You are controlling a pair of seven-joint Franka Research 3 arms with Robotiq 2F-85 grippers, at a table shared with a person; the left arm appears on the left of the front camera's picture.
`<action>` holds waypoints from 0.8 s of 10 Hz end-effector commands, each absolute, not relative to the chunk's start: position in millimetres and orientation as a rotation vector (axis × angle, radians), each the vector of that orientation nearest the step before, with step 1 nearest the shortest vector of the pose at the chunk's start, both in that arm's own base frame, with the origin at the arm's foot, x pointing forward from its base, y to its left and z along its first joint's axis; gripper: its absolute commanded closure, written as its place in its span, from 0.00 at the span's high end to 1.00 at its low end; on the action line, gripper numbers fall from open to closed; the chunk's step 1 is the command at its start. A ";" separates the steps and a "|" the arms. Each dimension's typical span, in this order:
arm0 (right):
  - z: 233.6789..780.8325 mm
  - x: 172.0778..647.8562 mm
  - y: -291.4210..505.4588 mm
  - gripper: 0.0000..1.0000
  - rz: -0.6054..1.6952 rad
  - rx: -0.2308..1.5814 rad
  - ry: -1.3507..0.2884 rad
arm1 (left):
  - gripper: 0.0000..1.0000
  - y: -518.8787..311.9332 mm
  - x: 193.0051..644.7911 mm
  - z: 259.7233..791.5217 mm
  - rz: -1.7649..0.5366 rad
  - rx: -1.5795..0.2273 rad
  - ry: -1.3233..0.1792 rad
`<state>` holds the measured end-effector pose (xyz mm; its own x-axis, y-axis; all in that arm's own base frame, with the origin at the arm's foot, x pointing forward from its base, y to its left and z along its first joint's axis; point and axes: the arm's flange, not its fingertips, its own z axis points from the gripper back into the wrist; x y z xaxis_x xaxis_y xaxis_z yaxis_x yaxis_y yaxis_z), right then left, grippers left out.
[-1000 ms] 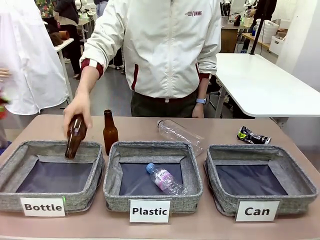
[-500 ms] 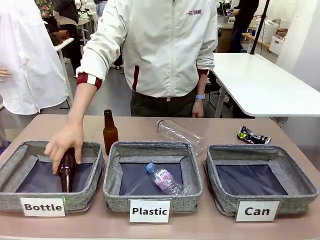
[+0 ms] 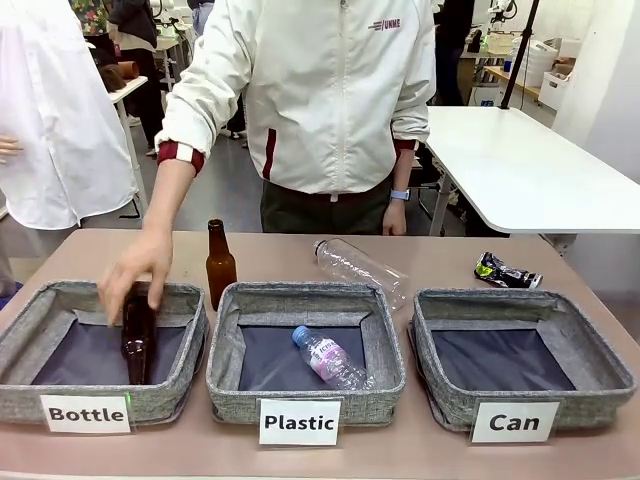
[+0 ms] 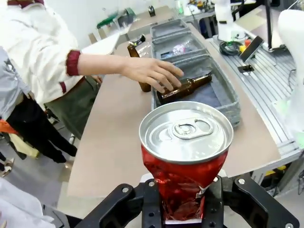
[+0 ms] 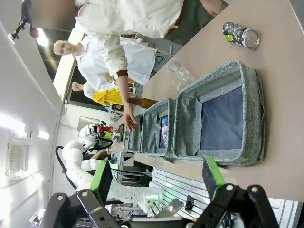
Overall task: Sort the can waste into the basket.
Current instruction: Pick up the can waste from the table and place it in the right Fabric basket.
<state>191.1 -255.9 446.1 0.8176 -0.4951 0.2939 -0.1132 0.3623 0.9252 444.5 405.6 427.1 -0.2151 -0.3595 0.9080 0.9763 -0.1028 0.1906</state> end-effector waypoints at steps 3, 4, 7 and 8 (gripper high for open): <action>449.1 192.0 -257.7 1.00 -0.246 1.199 -0.630 | 0.00 327.7 480.8 458.1 -1.521 -0.965 -1.099; 449.1 192.0 -257.7 1.00 -0.246 1.199 -0.630 | 0.00 291.0 489.0 462.7 -1.561 -1.019 -1.071; 449.1 192.0 -257.7 1.00 -0.246 1.199 -0.630 | 0.00 186.0 480.7 482.8 -1.584 -1.242 -1.098; 449.1 192.0 -257.7 1.00 -0.246 1.199 -0.630 | 0.00 144.3 460.8 480.6 -1.558 -1.244 -1.129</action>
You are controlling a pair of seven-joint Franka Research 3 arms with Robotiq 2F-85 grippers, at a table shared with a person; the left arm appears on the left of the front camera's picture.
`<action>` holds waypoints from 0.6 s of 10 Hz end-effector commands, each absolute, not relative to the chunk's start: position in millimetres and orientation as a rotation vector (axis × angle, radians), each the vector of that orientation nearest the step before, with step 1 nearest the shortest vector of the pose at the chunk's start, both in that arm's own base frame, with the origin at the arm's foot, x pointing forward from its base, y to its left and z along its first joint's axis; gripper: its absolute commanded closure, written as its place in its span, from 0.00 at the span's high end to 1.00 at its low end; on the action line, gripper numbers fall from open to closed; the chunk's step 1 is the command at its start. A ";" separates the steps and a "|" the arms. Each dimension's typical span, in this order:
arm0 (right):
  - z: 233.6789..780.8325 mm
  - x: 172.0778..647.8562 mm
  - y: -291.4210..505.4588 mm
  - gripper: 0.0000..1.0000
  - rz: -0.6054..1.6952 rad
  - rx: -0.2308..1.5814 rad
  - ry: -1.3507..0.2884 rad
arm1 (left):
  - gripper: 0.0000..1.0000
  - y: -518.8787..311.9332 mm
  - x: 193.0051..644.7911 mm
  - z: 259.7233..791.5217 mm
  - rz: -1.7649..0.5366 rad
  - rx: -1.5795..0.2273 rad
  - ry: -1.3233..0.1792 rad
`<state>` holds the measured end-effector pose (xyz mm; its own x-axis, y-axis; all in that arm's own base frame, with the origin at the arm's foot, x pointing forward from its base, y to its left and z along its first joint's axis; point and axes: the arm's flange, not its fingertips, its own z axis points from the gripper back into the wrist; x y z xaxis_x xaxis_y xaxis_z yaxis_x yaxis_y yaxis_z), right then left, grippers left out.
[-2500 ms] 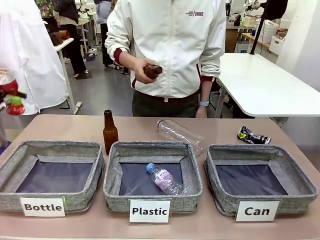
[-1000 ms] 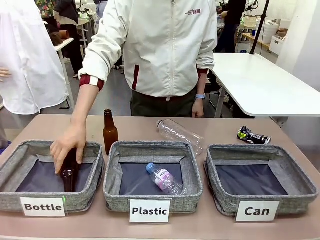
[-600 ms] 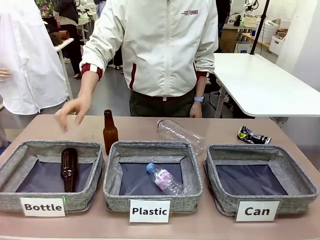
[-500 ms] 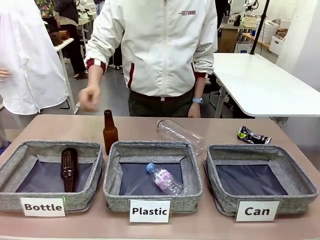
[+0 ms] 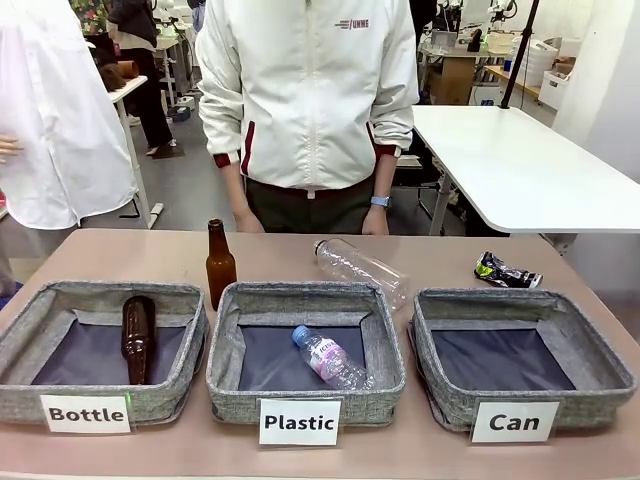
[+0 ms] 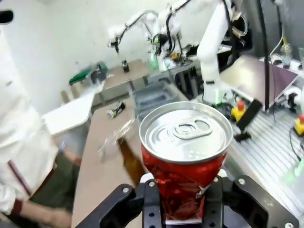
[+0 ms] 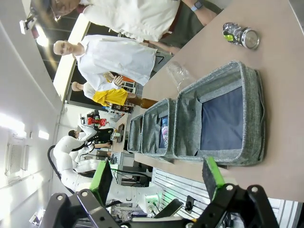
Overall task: Sort the can waste into the basket.
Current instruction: Pick up the can waste from the table and place it in the right Fabric basket.
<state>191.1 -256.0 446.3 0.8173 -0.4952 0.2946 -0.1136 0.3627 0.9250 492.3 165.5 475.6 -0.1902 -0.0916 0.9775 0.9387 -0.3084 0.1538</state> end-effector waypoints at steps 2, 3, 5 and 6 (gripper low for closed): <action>449.1 192.0 -257.7 1.00 -0.246 1.199 -0.630 | 0.00 66.1 424.7 468.2 -1.356 -1.122 -1.251; 449.1 192.0 -257.7 1.00 -0.246 1.199 -0.630 | 0.00 32.8 413.5 459.2 -1.329 -1.036 -1.270; 449.1 192.0 -257.7 1.00 -0.246 1.199 -0.630 | 0.00 -28.3 406.7 455.2 -1.327 -0.988 -1.194; 449.1 192.0 -257.7 1.00 -0.246 1.199 -0.630 | 0.00 -59.9 405.7 457.9 -1.363 -1.010 -1.147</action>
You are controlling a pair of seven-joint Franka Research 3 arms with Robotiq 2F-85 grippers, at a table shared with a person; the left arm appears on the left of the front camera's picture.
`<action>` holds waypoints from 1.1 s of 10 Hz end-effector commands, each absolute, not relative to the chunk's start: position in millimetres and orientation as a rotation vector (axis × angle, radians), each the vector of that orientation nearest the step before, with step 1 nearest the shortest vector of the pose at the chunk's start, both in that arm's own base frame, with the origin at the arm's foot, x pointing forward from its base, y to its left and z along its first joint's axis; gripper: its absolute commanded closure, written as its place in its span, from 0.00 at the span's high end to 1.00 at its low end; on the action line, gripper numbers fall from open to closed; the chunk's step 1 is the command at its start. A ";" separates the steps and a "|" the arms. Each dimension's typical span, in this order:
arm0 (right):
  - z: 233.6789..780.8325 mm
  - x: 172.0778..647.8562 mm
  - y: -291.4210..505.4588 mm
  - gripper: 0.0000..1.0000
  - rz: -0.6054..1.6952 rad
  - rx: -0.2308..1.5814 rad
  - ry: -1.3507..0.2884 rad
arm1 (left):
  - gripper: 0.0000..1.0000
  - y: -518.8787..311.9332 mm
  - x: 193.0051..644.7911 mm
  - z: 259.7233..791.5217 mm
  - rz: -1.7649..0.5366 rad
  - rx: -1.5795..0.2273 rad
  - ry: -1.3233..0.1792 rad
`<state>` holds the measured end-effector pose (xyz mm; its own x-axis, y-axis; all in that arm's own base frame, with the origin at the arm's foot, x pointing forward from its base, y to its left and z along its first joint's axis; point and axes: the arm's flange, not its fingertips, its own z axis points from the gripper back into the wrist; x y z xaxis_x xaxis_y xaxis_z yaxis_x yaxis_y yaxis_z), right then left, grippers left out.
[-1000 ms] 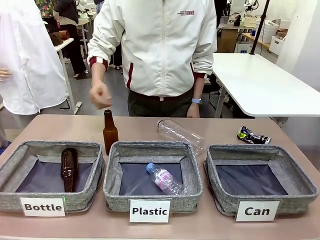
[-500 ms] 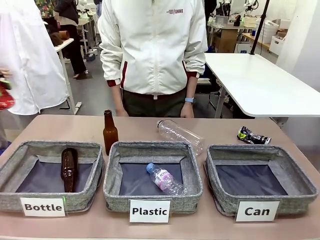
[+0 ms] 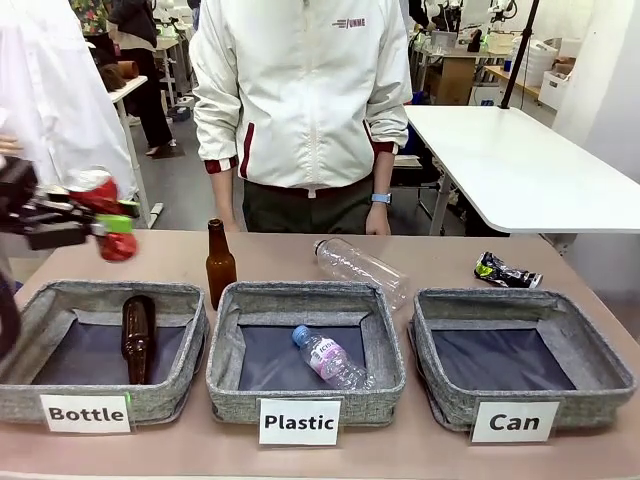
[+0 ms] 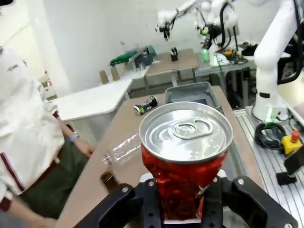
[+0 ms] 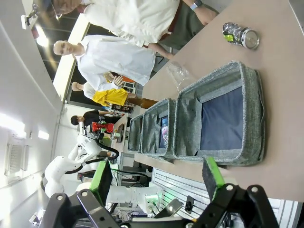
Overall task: Sort the can waste into the basket.
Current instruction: Pick up the can waste from the table and place it in the right Fabric basket.
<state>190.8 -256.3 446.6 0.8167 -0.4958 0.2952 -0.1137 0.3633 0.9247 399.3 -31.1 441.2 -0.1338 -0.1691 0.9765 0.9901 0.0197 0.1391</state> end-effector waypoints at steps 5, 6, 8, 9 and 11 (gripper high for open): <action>449.1 192.0 -257.7 1.00 -0.246 1.199 -0.630 | 0.00 -69.8 396.1 445.6 -1.386 -1.011 -1.128; 449.1 192.0 -257.7 1.00 -0.246 1.199 -0.630 | 0.00 -69.8 396.1 445.6 -1.386 -1.011 -1.128; 449.1 192.0 -257.7 1.00 -0.246 1.199 -0.630 | 0.00 -69.8 396.1 445.6 -1.386 -1.011 -1.128; 449.1 192.0 -257.7 1.00 -0.246 1.199 -0.630 | 0.31 -64.5 399.9 448.9 -1.363 -0.999 -1.118; 449.1 192.0 -257.7 1.00 -0.246 1.199 -0.630 | 0.31 -105.6 393.0 455.2 -0.932 -0.961 -1.241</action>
<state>190.9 -256.2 446.8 0.8169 -0.4953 0.2957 -0.1138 0.3642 0.9244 404.8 -69.4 443.9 0.0240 -0.1334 0.9908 0.9886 0.1508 -0.0037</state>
